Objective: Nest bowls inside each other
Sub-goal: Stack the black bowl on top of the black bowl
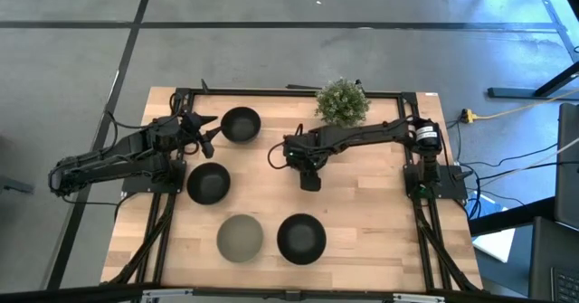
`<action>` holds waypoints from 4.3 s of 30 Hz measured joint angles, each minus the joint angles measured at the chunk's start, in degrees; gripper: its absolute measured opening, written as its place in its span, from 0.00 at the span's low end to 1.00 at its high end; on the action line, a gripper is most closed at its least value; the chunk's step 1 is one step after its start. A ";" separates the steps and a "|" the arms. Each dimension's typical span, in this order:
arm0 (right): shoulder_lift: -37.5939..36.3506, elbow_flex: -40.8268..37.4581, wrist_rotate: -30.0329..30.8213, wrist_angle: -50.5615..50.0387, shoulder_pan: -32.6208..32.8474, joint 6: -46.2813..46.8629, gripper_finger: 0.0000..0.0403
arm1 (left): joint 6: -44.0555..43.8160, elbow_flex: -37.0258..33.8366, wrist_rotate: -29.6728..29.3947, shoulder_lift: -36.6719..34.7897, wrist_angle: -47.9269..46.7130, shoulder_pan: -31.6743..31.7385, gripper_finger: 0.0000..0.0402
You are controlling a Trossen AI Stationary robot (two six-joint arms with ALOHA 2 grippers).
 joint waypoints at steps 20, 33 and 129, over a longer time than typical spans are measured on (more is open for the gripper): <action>-0.10 -0.94 0.55 2.45 -0.07 0.96 0.04 | -0.35 0.00 -0.02 0.00 0.02 0.00 0.43; 0.00 5.63 -0.15 -7.48 0.49 1.65 0.02 | -0.35 0.00 -0.02 0.00 0.00 -0.01 0.43; 0.72 16.75 2.99 1.97 34.52 32.92 0.38 | -12.65 0.00 -1.03 -0.01 -8.52 0.00 0.43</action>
